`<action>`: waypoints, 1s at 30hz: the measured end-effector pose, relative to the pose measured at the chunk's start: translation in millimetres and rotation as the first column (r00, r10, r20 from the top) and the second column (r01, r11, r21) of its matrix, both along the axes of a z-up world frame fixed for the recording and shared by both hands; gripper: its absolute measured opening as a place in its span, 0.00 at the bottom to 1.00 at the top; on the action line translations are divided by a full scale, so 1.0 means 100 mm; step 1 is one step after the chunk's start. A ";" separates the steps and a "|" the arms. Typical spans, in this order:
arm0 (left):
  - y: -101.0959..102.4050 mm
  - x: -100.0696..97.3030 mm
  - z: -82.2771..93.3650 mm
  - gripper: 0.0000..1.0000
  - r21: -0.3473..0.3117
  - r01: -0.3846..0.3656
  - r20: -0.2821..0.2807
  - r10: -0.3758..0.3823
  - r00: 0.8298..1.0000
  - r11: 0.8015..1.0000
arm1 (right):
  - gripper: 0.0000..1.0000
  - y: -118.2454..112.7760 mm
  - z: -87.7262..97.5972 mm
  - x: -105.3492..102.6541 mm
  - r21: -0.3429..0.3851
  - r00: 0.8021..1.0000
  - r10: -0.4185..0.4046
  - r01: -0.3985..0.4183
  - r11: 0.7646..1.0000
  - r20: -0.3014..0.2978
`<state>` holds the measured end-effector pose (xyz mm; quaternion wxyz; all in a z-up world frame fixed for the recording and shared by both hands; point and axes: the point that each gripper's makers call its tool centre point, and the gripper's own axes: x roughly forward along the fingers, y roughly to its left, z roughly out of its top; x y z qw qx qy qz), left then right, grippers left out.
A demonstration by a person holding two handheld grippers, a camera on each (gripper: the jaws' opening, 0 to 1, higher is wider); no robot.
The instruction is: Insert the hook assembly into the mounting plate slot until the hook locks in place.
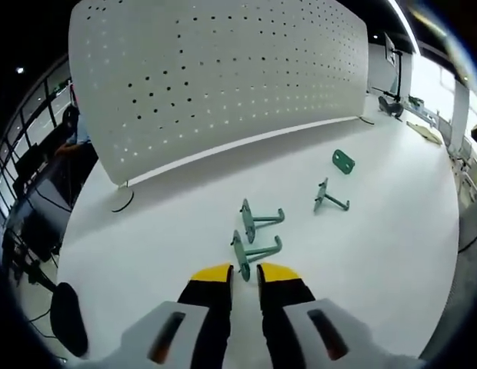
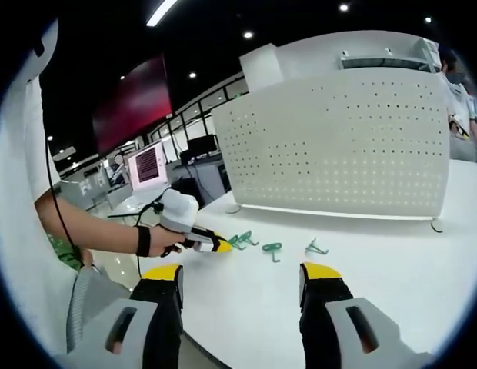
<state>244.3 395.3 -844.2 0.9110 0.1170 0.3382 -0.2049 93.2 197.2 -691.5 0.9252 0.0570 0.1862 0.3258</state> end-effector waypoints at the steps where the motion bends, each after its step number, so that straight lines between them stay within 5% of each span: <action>1: 0.00 0.00 0.00 0.12 -0.001 0.000 -0.001 0.000 1.000 1.000 | 0.62 0.00 0.00 0.00 0.000 1.000 -0.001 0.001 1.000 0.001; 30: -0.02 -0.14 -0.04 0.04 -0.045 -0.003 -0.043 0.001 0.999 0.999 | 0.61 0.04 0.03 0.00 0.002 1.000 0.010 -0.010 1.000 0.010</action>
